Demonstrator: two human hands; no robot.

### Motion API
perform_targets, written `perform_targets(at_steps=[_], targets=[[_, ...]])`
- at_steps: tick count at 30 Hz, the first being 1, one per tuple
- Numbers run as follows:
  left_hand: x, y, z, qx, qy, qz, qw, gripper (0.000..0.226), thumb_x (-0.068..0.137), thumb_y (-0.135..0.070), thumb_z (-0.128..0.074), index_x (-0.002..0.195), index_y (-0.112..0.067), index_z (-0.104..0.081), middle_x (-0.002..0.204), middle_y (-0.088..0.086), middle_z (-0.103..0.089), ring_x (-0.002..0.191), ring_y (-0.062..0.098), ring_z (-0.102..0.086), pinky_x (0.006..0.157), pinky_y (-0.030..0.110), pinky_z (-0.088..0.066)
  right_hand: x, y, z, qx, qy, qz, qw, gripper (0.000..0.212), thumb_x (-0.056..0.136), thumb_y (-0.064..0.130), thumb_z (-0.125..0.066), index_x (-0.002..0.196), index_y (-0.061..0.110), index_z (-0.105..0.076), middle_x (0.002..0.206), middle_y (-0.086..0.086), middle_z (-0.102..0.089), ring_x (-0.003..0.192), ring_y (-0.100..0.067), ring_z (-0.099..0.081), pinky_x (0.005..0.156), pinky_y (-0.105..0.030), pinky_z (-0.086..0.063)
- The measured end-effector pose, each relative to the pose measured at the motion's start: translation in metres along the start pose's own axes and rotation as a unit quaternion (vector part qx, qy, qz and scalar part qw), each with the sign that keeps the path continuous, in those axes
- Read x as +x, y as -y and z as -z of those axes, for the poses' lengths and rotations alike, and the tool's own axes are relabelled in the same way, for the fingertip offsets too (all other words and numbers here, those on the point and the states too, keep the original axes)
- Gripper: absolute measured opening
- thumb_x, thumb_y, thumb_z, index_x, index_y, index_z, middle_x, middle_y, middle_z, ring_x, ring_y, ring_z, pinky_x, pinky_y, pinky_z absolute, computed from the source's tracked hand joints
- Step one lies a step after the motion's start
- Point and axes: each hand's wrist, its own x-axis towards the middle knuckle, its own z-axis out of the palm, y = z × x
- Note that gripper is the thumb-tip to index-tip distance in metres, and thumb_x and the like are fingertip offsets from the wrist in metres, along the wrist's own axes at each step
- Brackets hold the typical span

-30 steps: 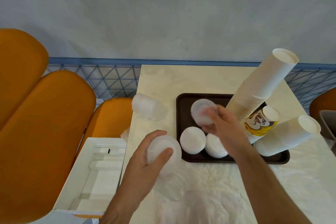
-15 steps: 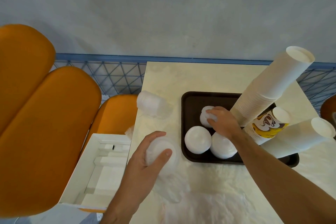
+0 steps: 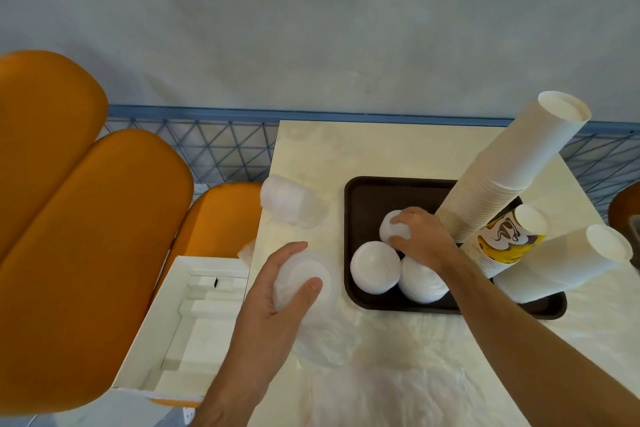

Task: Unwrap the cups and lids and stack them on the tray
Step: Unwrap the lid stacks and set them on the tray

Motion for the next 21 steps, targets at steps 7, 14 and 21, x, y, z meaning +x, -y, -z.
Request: perform_targets(at_steps=[7, 14, 21], targets=[[0.001, -0.006, -0.003, -0.07, -0.066, -0.007, 0.995, 0.043, 0.073, -0.051, -0.066, 0.111, -0.064, -0.053, 0.113, -0.031, -0.056, 0.114, 0.011, -0.054, 0.093, 0.039, -0.056, -0.125, 0.109, 0.068, 0.366, -0.006, 0.116, 0.923, 0.016, 0.081, 0.028, -0.083, 0.088, 0.026, -0.069, 0.088, 0.012, -0.07, 0.084, -0.008, -0.067, 0.071, -0.021, -0.053], [0.001, -0.018, -0.011, -0.144, -0.081, 0.002, 0.986, 0.042, 0.075, -0.046, -0.067, 0.11, -0.065, -0.054, 0.126, -0.019, -0.054, 0.118, 0.02, -0.054, 0.092, 0.051, -0.056, -0.177, 0.133, 0.038, 0.245, -0.032, 0.232, 0.941, 0.023, 0.088, 0.018, -0.073, 0.108, 0.031, -0.073, 0.096, 0.018, -0.069, 0.08, 0.002, -0.061, 0.073, -0.007, -0.045], [-0.001, -0.029, -0.01, -0.308, -0.047, 0.045, 0.949, 0.043, 0.079, -0.018, -0.069, 0.115, -0.039, -0.065, 0.126, -0.005, -0.059, 0.113, 0.026, -0.06, 0.066, 0.039, -0.061, -0.175, 0.118, 0.016, 0.088, 0.115, 0.296, 0.944, 0.03, 0.099, 0.016, -0.055, 0.119, 0.026, -0.075, 0.117, 0.006, -0.068, 0.1, -0.013, -0.064, 0.088, -0.025, -0.049]])
